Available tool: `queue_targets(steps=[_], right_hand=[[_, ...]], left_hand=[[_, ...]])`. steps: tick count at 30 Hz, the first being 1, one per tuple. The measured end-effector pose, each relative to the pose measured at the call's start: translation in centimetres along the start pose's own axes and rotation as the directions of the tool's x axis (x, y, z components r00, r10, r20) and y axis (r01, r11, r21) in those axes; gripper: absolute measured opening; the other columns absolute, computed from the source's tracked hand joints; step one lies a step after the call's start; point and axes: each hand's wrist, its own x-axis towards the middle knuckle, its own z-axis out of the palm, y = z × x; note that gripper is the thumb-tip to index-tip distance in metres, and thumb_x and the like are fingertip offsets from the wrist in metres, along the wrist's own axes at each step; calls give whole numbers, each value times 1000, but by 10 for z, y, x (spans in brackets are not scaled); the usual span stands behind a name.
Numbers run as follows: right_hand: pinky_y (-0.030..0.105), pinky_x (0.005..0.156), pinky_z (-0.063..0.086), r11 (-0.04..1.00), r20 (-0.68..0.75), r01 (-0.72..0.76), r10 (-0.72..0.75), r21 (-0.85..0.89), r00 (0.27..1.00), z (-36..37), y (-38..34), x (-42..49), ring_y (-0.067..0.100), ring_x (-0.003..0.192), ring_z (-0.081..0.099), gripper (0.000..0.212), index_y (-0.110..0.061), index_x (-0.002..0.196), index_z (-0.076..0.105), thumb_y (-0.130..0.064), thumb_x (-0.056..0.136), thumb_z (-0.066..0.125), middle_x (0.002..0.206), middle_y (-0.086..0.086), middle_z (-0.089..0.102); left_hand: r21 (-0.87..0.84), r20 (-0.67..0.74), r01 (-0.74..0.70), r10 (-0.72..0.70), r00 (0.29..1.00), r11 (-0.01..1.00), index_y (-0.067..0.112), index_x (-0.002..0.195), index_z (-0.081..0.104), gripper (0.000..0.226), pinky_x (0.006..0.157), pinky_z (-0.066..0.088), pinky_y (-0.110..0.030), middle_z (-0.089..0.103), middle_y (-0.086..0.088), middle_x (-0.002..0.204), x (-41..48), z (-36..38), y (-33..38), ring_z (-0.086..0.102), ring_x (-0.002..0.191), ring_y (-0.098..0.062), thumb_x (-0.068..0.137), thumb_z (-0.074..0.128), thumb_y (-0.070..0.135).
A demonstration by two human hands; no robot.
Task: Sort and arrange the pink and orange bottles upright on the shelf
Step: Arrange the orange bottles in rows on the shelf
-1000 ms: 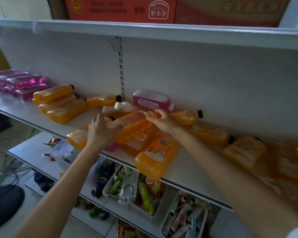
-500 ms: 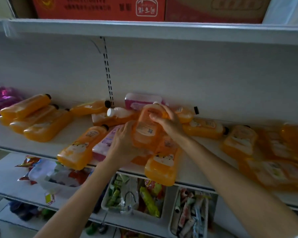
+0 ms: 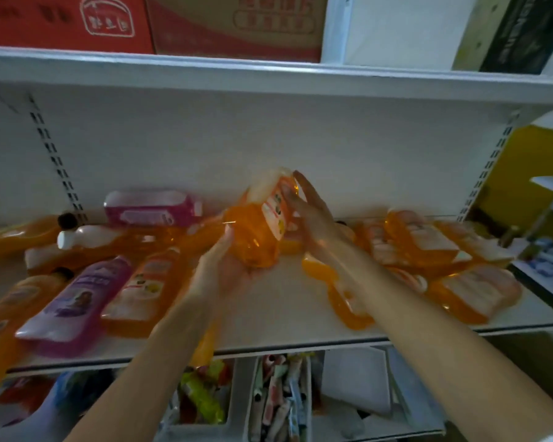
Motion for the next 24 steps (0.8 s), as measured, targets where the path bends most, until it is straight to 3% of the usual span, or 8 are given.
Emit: queue_targets(steps=[3, 6, 9, 13, 17, 19, 21, 24], right_hand=[[28, 55, 53, 998, -67, 54, -52, 21, 996, -30, -1, -8, 18, 95, 64, 39, -38, 126, 45, -33, 90, 59, 122, 5, 60], [35, 79, 57, 964, -139, 192, -219, -186, 966, -61, 2, -5, 8, 100, 61, 44, -33, 128, 48, -35, 87, 63, 114, -9, 59], [39, 94, 51, 853, -123, 253, -342, -456, 932, -89, 7, 1, 7, 111, 54, 51, -35, 132, 46, -46, 85, 62, 119, -19, 52], [36, 96, 49, 851, -123, 215, -307, -479, 944, -122, 7, 5, 11, 116, 51, 64, -35, 138, 36, -56, 82, 59, 127, -12, 47], [21, 80, 48, 811, -121, 160, -272, -562, 955, -152, 0, 14, 14, 111, 53, 72, -37, 138, 32, -58, 77, 64, 129, -2, 47], [18, 73, 46, 780, -104, 164, -281, -604, 954, -165, -2, 18, 16, 108, 53, 69, -36, 138, 32, -53, 79, 64, 127, -1, 46], [18, 71, 47, 763, -86, 167, -279, -625, 956, -177, -2, 22, 18, 106, 54, 66, -36, 137, 32, -51, 81, 64, 125, 1, 44], [21, 75, 48, 729, -43, 188, -286, -658, 957, -193, 3, 28, 19, 109, 53, 65, -37, 136, 33, -49, 80, 65, 126, 2, 45]], left_hand=[[77, 2, 81, -82, 997, 994, 17, 126, 49, 104, 63, 56, -36, 63, -12, 117, 14, 25, -7, 67, 90, -26, 37, 83, 59], [437, -196, 57, 33, 980, 898, 18, 129, 43, 74, 58, 56, -29, 57, -10, 120, 32, 44, -25, 65, 90, -21, 65, 75, 40], [651, -230, -3, 201, 952, 759, 18, 116, 46, 56, 56, 57, -29, 61, -5, 106, 47, 59, -49, 67, 82, -18, 70, 78, 25], [727, -210, 35, 174, 962, 686, 19, 121, 47, 61, 66, 59, -38, 65, -3, 103, 73, 78, -74, 69, 80, -17, 72, 74, 43], [785, -170, 17, 190, 967, 620, 20, 115, 53, 58, 69, 58, -33, 68, 1, 98, 90, 97, -96, 68, 81, -13, 72, 68, 56], [814, -145, 35, 144, 979, 580, 23, 117, 53, 69, 71, 58, -30, 68, 5, 100, 97, 102, -104, 67, 84, -11, 68, 61, 69], [859, -122, 62, 87, 989, 508, 28, 123, 48, 86, 83, 55, -38, 66, 6, 109, 102, 106, -110, 65, 95, -13, 58, 52, 83], [922, -79, 61, 31, 996, 382, 30, 138, 35, 75, 99, 38, -35, 49, 4, 133, 103, 108, -118, 47, 121, -19, 77, 44, 72]])
